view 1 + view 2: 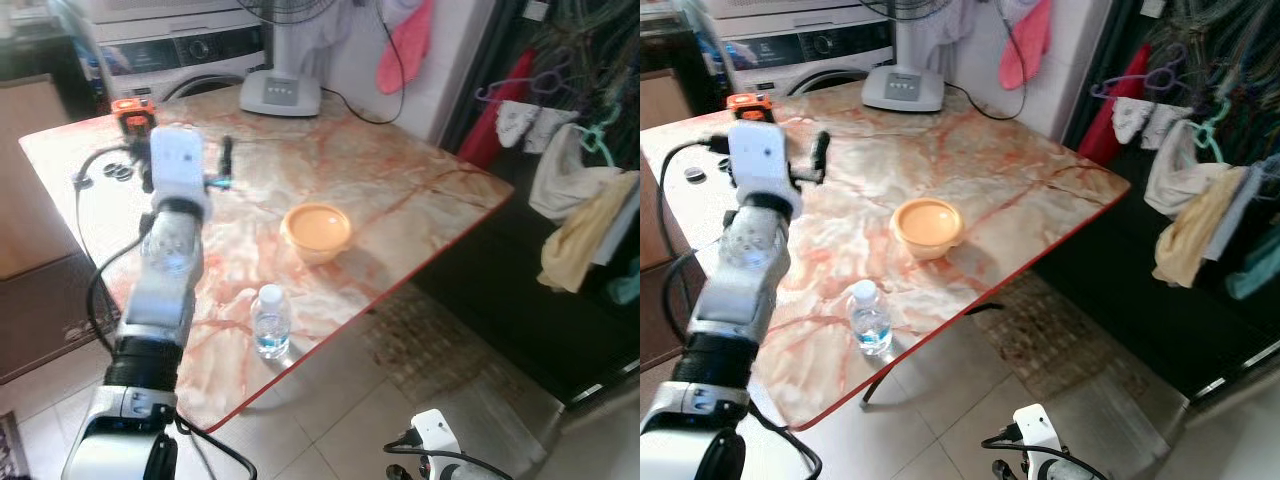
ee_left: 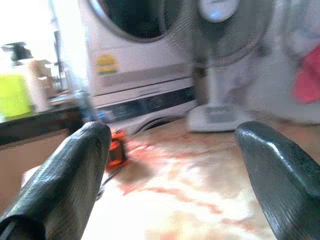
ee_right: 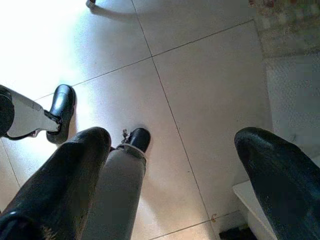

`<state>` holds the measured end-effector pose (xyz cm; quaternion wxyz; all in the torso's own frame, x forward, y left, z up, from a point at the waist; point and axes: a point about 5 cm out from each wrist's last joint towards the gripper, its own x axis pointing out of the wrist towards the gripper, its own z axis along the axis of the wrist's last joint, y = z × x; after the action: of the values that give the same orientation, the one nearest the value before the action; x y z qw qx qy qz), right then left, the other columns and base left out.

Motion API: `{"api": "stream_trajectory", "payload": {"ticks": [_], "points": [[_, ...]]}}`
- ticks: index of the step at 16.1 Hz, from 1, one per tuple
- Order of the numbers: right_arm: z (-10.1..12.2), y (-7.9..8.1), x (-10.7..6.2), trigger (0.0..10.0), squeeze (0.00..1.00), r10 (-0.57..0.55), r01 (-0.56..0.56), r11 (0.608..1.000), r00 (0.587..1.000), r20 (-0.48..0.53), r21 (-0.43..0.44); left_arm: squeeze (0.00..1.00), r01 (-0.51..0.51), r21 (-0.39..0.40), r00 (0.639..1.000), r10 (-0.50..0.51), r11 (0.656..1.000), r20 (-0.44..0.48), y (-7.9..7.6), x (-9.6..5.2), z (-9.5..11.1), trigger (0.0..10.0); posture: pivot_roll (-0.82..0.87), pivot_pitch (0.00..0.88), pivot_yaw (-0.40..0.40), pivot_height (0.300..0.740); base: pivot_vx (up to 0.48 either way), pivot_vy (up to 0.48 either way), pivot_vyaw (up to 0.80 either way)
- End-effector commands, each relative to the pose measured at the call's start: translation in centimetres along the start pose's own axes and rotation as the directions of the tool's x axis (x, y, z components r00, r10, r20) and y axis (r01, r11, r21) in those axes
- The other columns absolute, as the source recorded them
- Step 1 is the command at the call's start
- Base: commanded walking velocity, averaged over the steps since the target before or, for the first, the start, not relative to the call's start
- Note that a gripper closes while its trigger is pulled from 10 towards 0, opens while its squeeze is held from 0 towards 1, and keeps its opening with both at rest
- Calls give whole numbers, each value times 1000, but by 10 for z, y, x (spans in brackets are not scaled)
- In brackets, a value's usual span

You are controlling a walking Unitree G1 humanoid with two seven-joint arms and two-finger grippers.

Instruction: Restocking fridge

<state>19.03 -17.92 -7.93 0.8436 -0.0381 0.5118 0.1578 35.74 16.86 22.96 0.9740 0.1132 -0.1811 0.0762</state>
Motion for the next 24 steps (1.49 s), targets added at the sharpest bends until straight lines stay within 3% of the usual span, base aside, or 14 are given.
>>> {"api": "stream_trajectory", "payload": {"ticks": [1, 7, 9, 14, 17, 21, 24], "points": [[0, -2, -1, 10000, 0, -11, 11, 1000, 1000, 7, 2, 0, -6, 33, 1000, 6, 999, 4, -6, -5, -8, 10000, 17, 0, -99, 740, 0, 0, 0], [-3, 2, 0, 10000, 0, -45, 43, 999, 997, 58, 31, 0, 109, 115, 982, -124, 987, 139, -15, -33, -17, 10000, -6, 0, -64, 740, 0, 0, 0], [-8, 4, 0, 10000, 0, -74, 70, 997, 994, 81, 44, 0, 86, 113, 986, -102, 990, 136, -10, -42, -27, 10000, -22, 0, -51, 740, 0, 0, 0], [-47, 11, -4, 10000, 0, -141, 130, 981, 987, 70, 144, 0, 78, 100, 987, -91, 992, 132, -2, -81, -38, 10000, -48, 0, -40, 740, 0, 0, 0], [-76, 16, -9, 10000, 0, -146, 137, 976, 989, 37, 168, 0, 85, 75, 988, -94, 994, 124, -2, -106, -30, 10000, -33, 0, -71, 740, 0, 0, 0], [-100, 19, -17, 10000, 0, -172, 164, 968, 985, 25, 188, 0, 75, 105, 990, -87, 992, 113, 2, -123, -20, 10000, -12, 0, -100, 740, 0, 0, 0], [-113, 15, -25, 10000, 0, -229, 210, 946, 972, 50, 248, 0, 90, 77, 990, -98, 993, 99, -4, -139, -8, 10000, -11, 0, -98, 740, 0, 0, 0]]}}
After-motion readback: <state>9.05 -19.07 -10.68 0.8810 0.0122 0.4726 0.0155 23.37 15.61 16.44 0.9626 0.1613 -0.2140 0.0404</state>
